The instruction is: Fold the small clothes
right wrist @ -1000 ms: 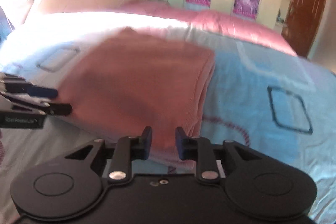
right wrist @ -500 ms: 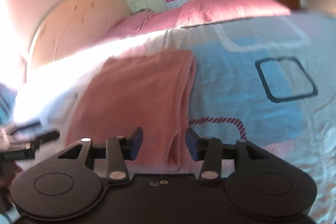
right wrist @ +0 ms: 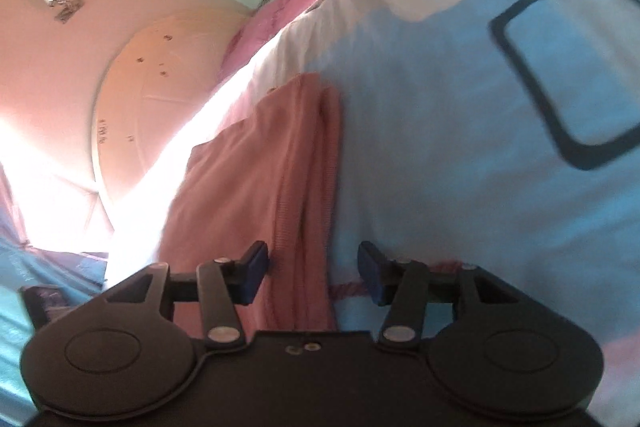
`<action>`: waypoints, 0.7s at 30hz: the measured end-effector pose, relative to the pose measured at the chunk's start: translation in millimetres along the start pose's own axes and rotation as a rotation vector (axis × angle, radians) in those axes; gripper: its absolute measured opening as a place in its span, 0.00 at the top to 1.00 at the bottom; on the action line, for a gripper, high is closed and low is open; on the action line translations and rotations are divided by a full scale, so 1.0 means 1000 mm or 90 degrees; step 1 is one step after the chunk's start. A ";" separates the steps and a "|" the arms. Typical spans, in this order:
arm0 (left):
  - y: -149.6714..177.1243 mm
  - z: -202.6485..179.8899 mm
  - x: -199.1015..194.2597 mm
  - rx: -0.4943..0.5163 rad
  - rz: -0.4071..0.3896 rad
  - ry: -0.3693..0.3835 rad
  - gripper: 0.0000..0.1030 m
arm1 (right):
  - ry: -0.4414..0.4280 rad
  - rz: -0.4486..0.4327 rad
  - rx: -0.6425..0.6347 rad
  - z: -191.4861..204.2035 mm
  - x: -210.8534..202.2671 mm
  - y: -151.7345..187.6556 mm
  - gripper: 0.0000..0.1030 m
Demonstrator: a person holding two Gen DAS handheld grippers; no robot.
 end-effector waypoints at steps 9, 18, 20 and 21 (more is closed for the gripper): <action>-0.006 -0.013 0.008 0.032 0.002 -0.012 0.14 | 0.051 0.042 -0.169 0.041 0.027 0.002 0.65; -0.013 -0.043 0.021 0.136 0.010 -0.038 0.57 | 0.154 0.022 -0.288 0.073 0.039 0.014 0.82; -0.018 -0.057 0.013 0.195 -0.002 -0.054 0.64 | 0.187 0.008 -0.339 0.088 0.036 0.016 0.83; -0.020 -0.060 0.008 0.213 -0.010 -0.057 0.66 | 0.201 -0.001 -0.352 0.095 0.035 0.017 0.83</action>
Point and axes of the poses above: each gripper's, at about its wrist camera, not at the fingertips, and x roughly the way its jaws point, z to its left, y to its underside, the point moved 5 cm from there along x, roughly the way its jaws point, and after that the axes turned 9 degrees about -z, right-handed, at the moved point
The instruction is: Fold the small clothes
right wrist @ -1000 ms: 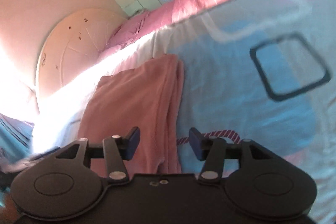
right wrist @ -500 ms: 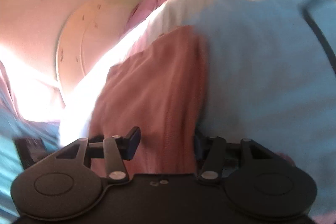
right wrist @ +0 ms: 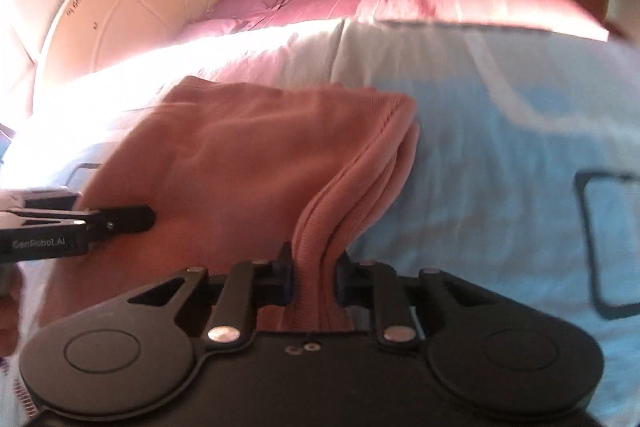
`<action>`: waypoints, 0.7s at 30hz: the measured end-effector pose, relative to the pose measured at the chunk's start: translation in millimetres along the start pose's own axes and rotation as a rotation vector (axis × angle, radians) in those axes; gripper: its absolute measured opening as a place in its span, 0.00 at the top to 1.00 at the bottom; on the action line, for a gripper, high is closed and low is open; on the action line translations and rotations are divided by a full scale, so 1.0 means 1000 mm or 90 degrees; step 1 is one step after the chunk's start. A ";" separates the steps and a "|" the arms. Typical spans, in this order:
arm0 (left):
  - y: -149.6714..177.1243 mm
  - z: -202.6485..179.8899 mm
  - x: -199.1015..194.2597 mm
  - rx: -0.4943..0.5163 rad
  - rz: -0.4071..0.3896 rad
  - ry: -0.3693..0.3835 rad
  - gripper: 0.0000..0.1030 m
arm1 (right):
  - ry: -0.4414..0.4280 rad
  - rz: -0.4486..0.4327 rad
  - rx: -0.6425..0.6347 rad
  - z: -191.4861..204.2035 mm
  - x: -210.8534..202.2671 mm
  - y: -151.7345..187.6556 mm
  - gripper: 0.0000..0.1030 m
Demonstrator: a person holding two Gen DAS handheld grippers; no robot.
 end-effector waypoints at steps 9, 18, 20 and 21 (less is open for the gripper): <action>-0.015 0.065 -0.084 0.088 -0.064 -0.053 0.67 | 0.003 -0.058 -0.065 0.106 -0.023 -0.025 0.83; 0.023 0.228 -0.150 0.052 -0.013 -0.142 0.57 | -0.080 -0.047 -0.082 0.275 0.028 -0.015 0.83; 0.040 0.256 -0.155 0.066 0.000 -0.194 0.43 | -0.079 -0.031 -0.084 0.295 0.047 -0.005 0.83; 0.046 0.264 -0.157 0.074 -0.001 -0.209 0.43 | -0.073 -0.018 -0.079 0.297 0.057 0.000 0.83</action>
Point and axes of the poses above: each gripper's, at about its wrist camera, not at the fingertips, and x roughly the way its jaws point, z to its left, y to its underside, the point moved 5 cm from there along x, roughly the way its jaws point, and after that the axes turned 9 degrees about -z, right-handed, at the moved point
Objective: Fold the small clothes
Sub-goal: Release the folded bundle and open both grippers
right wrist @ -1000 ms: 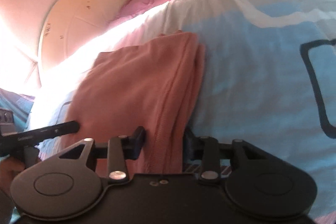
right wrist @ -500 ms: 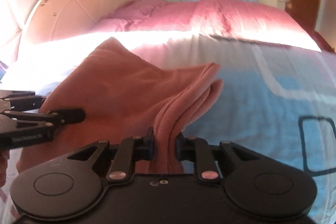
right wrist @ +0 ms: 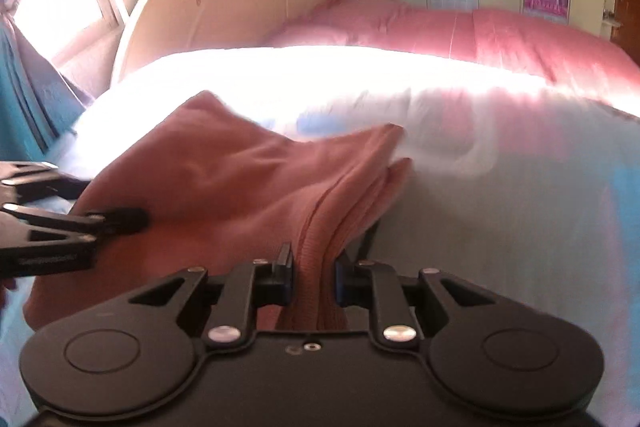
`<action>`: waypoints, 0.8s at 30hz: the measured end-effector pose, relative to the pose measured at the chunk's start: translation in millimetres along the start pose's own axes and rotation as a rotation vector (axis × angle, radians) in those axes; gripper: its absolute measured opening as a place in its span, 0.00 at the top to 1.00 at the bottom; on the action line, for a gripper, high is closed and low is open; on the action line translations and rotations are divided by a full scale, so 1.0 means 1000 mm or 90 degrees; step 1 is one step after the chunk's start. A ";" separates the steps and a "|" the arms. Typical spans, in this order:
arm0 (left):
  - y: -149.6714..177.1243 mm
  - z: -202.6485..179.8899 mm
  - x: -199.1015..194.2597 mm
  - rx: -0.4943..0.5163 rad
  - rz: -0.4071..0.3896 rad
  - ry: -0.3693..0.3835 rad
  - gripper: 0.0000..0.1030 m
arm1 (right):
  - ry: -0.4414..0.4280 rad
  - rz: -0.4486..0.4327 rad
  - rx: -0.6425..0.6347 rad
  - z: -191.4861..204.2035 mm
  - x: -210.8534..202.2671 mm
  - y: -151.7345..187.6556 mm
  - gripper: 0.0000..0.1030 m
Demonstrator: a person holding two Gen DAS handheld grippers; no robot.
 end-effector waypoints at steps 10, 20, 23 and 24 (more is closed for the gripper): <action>0.033 0.026 0.015 -0.077 -0.002 0.068 0.44 | 0.091 0.043 0.006 -0.017 0.008 0.026 0.81; 0.074 -0.002 -0.022 -0.100 0.029 0.115 0.44 | 0.076 0.039 -0.131 0.041 -0.039 0.033 0.84; 0.092 -0.013 -0.026 -0.103 0.044 0.102 0.44 | 0.146 0.088 -0.154 0.027 -0.023 0.053 0.87; 0.096 -0.015 -0.029 -0.109 0.044 0.099 0.44 | 0.161 0.095 -0.159 0.021 -0.023 0.059 0.83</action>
Point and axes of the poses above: each gripper's, at about its wrist camera, not at the fingertips, and x roughly the way its jaws point, z to its left, y to its underside, the point moved 5 cm from there along x, roughly the way its jaws point, and after that the axes turned 9 degrees about -z, right-handed, at the moved point
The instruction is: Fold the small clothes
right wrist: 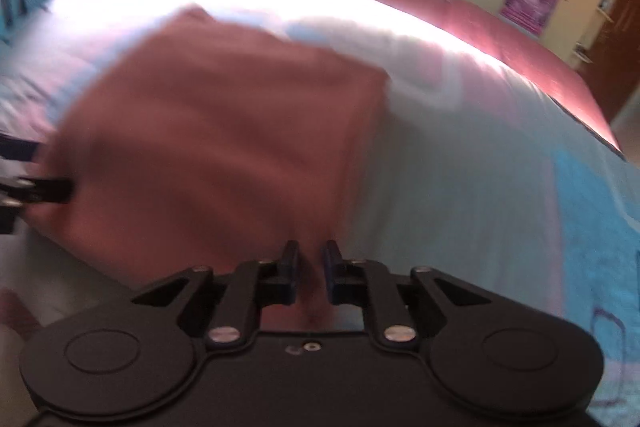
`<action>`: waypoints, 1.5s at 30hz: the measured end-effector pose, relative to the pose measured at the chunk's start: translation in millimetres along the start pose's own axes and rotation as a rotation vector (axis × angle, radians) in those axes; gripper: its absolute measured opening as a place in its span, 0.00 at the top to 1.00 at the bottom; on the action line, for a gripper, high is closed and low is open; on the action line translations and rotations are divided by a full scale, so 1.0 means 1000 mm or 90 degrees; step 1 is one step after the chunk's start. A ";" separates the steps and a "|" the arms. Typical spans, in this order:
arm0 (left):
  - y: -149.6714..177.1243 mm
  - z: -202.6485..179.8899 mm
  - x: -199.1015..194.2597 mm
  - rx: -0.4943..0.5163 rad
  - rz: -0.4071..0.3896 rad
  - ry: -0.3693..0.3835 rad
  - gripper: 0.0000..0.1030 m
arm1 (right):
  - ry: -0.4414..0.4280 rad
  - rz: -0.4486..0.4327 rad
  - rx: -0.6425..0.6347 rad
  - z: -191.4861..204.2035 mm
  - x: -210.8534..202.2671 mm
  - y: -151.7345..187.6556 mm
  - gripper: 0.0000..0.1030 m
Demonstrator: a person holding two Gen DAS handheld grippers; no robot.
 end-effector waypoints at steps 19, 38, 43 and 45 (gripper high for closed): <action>0.022 -0.013 -0.024 -0.010 -0.006 -0.053 0.44 | -0.031 -0.008 0.066 -0.004 -0.006 0.024 0.86; 0.089 -0.113 -0.255 -0.043 -0.180 -0.079 0.00 | 0.035 -0.210 0.158 -0.012 -0.244 0.114 0.01; 0.097 -0.126 -0.301 -0.058 -0.201 -0.077 0.00 | 0.027 -0.208 0.175 -0.001 -0.289 0.131 0.01; 0.101 -0.130 -0.318 -0.066 -0.208 -0.076 0.00 | 0.023 -0.220 0.171 0.004 -0.306 0.135 0.01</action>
Point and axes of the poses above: each gripper's, at about its wrist camera, not at the fingertips, and x roughly the way its jaws point, z to its left, y to its underside, the point moved 5 cm from there along x, roughly the way its jaws point, and after that the axes turned 9 degrees about -z, right-handed, at the moved point
